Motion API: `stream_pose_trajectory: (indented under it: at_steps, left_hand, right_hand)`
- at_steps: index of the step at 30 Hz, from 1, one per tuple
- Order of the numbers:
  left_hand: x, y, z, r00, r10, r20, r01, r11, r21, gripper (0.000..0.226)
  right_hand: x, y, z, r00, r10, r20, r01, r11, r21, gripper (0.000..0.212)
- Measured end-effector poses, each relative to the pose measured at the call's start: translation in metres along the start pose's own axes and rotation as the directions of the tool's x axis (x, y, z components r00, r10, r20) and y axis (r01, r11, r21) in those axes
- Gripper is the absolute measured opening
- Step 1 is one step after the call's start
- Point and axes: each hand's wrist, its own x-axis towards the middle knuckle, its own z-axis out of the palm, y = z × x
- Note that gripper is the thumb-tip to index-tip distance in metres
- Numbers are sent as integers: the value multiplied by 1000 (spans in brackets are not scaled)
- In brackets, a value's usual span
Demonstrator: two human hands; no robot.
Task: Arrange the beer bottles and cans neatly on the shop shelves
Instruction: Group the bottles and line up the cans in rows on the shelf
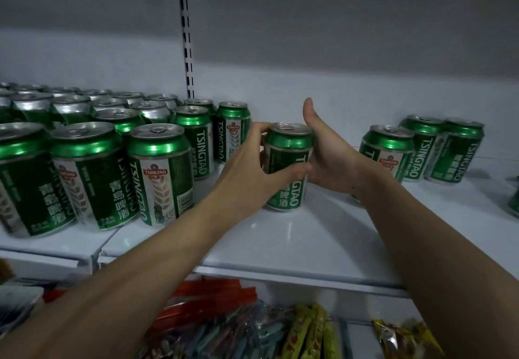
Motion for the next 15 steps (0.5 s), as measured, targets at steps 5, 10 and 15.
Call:
stream_pose_trajectory:
  at_steps: [5,10,15]
  left_hand:
    - [7,-7,1,995,-83,-51,84,996,28,76]
    - [5,-20,3,989,-136,60,128,984,123,111]
    - [4,-18,1,986,-165,2,164,984,73,95]
  right_hand:
    - [2,6,-7,991,-76,111,86,993,-84,82]
    - [2,7,-7,989,-146,22,148,978,-149,66]
    - [4,10,10,916,-339,-213,262,910,-321,48]
